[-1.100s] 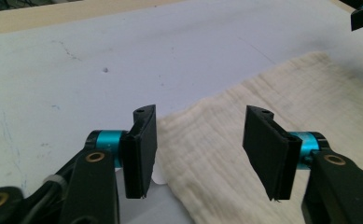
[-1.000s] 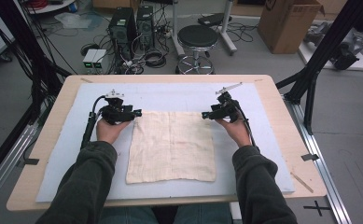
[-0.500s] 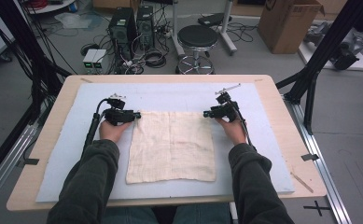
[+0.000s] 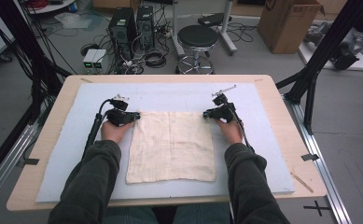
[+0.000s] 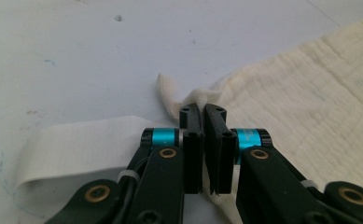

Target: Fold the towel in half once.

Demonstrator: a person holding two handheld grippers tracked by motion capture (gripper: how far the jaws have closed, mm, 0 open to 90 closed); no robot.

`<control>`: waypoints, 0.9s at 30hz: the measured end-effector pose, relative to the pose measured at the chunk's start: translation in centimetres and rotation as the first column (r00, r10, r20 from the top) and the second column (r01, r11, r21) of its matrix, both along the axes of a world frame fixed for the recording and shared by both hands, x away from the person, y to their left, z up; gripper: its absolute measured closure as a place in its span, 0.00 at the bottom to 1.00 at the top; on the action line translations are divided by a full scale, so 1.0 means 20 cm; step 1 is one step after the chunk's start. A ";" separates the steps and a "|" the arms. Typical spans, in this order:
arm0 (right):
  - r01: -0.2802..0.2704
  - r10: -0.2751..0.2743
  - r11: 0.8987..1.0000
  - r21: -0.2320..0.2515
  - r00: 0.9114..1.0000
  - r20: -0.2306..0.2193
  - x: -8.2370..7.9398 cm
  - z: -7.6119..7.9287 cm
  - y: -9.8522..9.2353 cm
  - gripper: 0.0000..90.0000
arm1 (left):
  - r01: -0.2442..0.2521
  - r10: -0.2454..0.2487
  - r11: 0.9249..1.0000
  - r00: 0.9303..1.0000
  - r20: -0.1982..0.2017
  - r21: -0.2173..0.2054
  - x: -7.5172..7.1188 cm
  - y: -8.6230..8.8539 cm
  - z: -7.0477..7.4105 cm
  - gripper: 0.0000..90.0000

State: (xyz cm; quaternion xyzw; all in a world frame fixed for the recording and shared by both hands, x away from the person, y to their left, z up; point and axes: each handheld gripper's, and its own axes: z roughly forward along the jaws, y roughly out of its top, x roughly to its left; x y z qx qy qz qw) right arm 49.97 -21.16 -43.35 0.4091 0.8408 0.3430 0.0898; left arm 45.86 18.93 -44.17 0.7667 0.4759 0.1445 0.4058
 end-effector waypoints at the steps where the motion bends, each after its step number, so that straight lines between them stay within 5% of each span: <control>1: -0.013 0.013 1.000 -0.002 1.000 -0.007 0.00 0.00 0.01 0.91 | 0.002 -0.002 1.000 1.000 -0.001 0.003 0.00 0.00 0.00 0.96; 27: -0.107 0.102 0.988 0.110 0.994 0.044 -0.08 0.15 -0.05 0.95 | 0.080 -0.074 0.995 0.993 0.095 -0.054 -0.09 0.05 0.14 0.96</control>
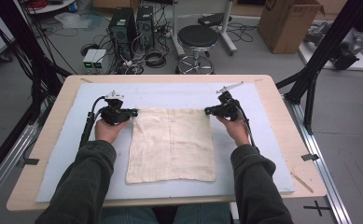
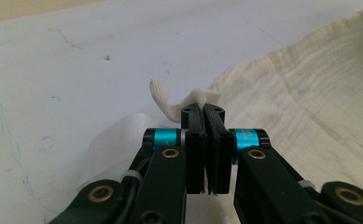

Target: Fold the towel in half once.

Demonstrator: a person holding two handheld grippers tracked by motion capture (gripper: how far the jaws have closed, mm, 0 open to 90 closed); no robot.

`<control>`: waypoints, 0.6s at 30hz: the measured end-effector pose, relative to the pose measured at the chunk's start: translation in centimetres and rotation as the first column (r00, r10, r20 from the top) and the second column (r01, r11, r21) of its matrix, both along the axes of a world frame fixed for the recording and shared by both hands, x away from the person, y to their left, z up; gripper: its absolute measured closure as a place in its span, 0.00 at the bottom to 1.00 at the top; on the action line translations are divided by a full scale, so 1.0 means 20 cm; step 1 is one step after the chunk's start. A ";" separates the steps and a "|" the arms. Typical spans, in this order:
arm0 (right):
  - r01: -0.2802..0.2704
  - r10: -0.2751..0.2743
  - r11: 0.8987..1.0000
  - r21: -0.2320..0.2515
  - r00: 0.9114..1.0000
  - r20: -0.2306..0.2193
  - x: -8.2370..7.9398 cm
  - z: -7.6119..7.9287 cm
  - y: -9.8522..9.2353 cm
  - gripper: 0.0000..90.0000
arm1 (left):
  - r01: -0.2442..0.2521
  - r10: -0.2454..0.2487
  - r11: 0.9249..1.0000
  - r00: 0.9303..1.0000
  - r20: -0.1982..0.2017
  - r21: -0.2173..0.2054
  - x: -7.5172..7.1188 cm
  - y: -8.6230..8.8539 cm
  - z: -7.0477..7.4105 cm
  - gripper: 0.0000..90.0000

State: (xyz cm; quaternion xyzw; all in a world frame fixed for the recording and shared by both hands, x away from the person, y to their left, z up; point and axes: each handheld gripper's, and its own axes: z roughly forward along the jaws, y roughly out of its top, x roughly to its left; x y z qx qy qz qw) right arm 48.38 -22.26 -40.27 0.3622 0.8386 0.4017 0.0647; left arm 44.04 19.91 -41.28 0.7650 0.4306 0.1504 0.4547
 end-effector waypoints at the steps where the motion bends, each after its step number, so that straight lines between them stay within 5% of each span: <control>1: -0.002 0.002 1.000 0.001 1.000 -0.003 -0.01 0.01 0.00 0.95 | 0.001 -0.001 1.000 1.000 0.001 -0.009 0.00 0.00 0.00 0.96; 11: -0.027 0.026 0.999 0.029 0.999 0.032 -0.06 0.08 -0.03 0.95 | 0.016 -0.015 1.000 1.000 0.028 -0.025 -0.08 0.01 0.03 0.96; 18: -0.052 0.051 0.999 0.006 0.998 0.044 -0.11 0.10 -0.02 0.95 | 0.033 -0.032 0.999 0.998 0.044 -0.022 -0.13 0.01 0.06 0.96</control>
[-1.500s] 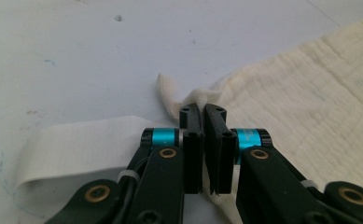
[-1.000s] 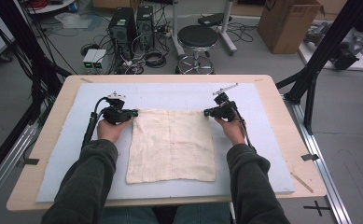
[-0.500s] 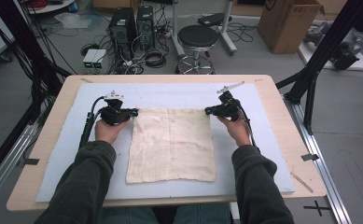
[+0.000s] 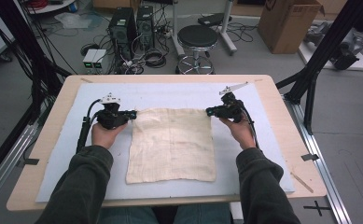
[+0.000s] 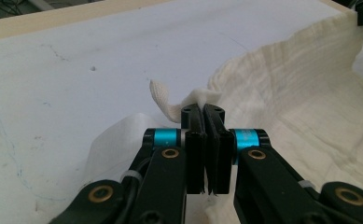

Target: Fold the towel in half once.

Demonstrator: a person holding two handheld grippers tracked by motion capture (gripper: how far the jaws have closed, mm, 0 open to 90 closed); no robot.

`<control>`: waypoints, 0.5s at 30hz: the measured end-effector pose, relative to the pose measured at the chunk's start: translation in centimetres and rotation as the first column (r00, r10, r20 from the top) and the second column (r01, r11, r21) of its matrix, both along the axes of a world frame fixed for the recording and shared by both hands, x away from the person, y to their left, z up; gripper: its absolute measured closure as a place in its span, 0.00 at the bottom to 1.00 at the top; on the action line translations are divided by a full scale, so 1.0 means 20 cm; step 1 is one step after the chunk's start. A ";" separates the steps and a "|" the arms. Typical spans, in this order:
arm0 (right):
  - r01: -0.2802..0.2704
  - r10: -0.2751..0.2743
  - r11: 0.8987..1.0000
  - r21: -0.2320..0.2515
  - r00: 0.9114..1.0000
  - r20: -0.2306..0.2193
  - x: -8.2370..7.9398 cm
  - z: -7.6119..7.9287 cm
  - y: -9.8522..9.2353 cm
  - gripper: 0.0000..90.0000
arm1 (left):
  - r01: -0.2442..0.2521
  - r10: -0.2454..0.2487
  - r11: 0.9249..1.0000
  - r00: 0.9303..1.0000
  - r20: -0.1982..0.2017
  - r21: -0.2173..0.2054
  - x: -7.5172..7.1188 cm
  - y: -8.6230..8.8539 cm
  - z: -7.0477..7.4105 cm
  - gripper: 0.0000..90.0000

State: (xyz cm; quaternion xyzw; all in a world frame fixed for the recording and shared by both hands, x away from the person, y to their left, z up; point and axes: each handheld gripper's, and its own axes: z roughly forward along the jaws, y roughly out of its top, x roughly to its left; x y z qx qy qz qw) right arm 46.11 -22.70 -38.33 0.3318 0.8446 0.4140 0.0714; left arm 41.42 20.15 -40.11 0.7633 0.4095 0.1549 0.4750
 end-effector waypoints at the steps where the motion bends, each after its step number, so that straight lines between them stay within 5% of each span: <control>1: -0.001 0.001 1.000 0.004 1.000 0.005 -0.01 0.00 0.00 0.95 | 0.006 -0.006 1.000 1.000 0.002 0.001 -0.01 0.00 0.00 0.96; 15: -0.031 0.030 0.999 0.039 0.999 0.033 -0.11 -0.01 -0.04 0.95 | 0.023 -0.022 1.000 0.999 0.034 -0.020 -0.13 0.01 0.00 0.96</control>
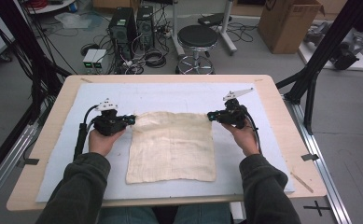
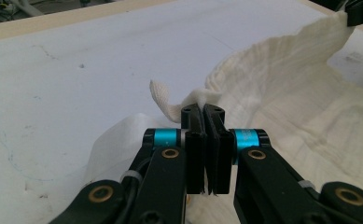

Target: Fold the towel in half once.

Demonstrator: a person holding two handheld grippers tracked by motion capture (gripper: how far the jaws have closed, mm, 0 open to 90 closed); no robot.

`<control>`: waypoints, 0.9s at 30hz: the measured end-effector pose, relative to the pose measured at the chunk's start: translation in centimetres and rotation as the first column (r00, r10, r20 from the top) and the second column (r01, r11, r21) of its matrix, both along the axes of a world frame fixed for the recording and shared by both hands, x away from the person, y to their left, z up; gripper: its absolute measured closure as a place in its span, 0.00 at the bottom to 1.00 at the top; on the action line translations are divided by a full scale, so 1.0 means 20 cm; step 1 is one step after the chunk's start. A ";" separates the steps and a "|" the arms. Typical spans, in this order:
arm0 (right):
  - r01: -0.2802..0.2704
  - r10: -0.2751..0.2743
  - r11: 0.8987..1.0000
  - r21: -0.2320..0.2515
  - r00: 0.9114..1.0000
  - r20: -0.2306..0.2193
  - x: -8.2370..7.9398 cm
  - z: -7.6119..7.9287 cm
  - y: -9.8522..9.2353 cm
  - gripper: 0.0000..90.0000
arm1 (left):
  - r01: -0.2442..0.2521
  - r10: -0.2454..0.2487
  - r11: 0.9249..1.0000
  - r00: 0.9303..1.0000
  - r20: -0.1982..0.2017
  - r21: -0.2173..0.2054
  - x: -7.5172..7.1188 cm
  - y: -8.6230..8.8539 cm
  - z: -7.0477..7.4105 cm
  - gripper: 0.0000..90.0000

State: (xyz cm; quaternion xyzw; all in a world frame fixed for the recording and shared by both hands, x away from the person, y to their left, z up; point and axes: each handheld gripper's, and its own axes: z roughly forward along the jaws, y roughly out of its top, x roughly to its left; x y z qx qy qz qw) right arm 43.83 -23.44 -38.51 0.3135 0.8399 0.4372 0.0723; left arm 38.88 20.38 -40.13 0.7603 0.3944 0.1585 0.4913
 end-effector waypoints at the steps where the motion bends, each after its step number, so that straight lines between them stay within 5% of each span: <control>1: -0.002 0.002 1.000 0.000 1.000 0.002 -0.01 0.00 0.00 0.95 | 0.008 -0.008 1.000 1.000 -0.001 0.007 -0.01 0.00 0.00 0.96; 14: -0.051 0.051 0.998 -0.030 0.999 0.002 -0.10 0.04 0.03 0.95 | 0.074 -0.076 0.994 0.997 0.029 0.075 -0.11 -0.04 0.04 0.96; 27: -0.085 0.084 0.996 -0.034 0.996 -0.008 -0.19 0.07 0.04 0.95 | 0.087 -0.090 0.993 0.995 0.039 0.074 -0.22 0.01 0.02 0.96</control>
